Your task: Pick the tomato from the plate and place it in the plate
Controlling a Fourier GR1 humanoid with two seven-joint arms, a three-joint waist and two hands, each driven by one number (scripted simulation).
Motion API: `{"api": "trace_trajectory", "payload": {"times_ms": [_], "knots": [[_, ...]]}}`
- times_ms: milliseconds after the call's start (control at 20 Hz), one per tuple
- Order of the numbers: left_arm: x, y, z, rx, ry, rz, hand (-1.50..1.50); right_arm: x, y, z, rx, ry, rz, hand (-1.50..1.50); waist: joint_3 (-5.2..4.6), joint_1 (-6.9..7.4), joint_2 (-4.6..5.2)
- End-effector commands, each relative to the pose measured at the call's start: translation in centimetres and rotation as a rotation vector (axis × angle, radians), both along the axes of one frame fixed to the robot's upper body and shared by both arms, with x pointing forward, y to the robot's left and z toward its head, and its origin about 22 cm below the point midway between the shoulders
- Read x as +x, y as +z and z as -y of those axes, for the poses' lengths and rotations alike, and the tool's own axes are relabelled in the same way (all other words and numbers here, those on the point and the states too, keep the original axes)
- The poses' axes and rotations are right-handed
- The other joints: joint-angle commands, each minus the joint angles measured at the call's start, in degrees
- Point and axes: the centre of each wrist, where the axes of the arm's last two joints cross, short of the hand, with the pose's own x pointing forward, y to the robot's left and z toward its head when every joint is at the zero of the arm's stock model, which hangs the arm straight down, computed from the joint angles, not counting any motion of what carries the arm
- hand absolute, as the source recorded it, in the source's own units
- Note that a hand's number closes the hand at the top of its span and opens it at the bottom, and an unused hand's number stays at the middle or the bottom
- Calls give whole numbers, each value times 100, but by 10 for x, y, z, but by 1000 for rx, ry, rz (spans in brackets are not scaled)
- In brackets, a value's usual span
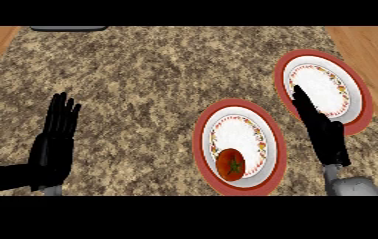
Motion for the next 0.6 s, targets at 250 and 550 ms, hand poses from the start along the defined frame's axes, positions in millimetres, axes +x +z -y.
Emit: {"api": "trace_trajectory", "payload": {"times_ms": [250, 550], "knots": [[-35, -56, -22, 78, -16, -498, 0, -2, 91, 20, 222, -183, 664, 150, 186, -410, -32], [-22, -52, 18, 21, -162, -496, 0, -64, 14, 39, 46, -672, 647, -150, 187, -245, 17]]}}
